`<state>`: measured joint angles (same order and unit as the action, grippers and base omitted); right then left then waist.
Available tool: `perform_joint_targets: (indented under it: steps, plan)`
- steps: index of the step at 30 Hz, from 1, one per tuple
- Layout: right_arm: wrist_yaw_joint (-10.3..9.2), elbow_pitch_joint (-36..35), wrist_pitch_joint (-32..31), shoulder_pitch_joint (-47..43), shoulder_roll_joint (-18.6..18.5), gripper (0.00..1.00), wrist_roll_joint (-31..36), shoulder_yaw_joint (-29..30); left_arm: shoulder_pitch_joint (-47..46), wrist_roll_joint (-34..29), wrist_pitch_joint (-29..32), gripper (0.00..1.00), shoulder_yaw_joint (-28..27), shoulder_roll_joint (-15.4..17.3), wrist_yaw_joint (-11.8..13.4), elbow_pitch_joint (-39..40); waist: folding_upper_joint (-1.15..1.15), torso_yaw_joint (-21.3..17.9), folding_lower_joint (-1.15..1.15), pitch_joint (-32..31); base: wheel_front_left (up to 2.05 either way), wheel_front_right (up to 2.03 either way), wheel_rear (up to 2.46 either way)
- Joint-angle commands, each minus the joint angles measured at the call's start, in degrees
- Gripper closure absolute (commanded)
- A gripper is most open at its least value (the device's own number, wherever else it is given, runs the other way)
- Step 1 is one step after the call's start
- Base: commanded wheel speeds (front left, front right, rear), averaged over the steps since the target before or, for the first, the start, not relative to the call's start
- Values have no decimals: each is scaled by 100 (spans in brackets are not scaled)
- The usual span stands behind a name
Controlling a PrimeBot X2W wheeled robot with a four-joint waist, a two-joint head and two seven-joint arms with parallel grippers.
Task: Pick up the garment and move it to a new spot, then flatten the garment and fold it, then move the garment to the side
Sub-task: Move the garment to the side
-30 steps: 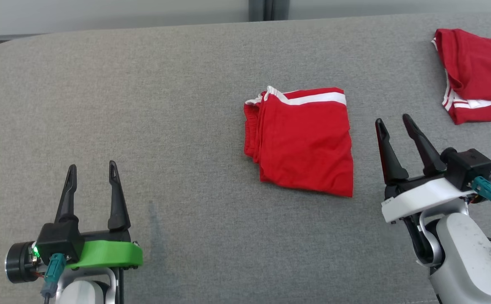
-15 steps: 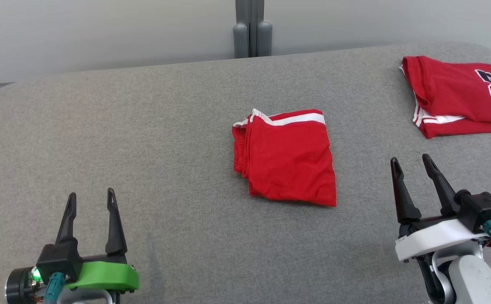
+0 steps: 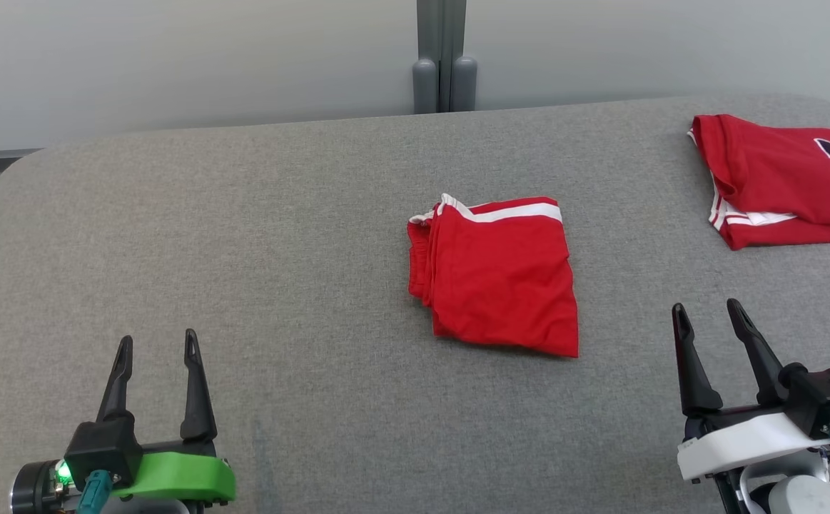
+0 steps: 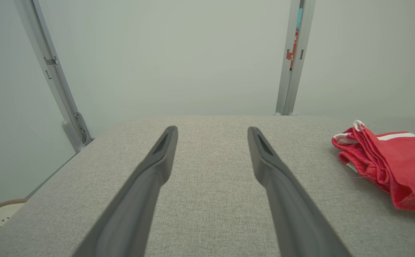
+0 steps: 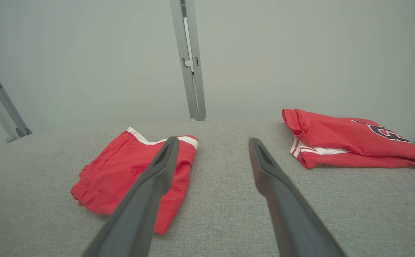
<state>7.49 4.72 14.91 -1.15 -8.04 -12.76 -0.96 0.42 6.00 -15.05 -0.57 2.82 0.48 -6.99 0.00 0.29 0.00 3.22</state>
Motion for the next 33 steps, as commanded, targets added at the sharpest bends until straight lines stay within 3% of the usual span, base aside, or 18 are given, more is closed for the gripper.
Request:
perform_joint_targets:
  steps: [1, 21, 33]
  plan:
    - [-1, -42, -20, -56, 2, 0, 41, 30, 70, -34, -12, 0, -23, 18, -24, 30, 0, 5, 0, 3, 0, 0, 0]
    - [-1, 26, -92, -5, 82, 0, 30, 6, 81, -8, -12, 0, -40, 17, -2, 57, 0, 56, 0, 32, 0, 0, 0]
    - [-1, 640, -138, 1211, -138, 0, -46, -426, -214, 80, -12, 0, 52, 17, 30, 83, 0, 188, 0, 322, 0, 0, 0]
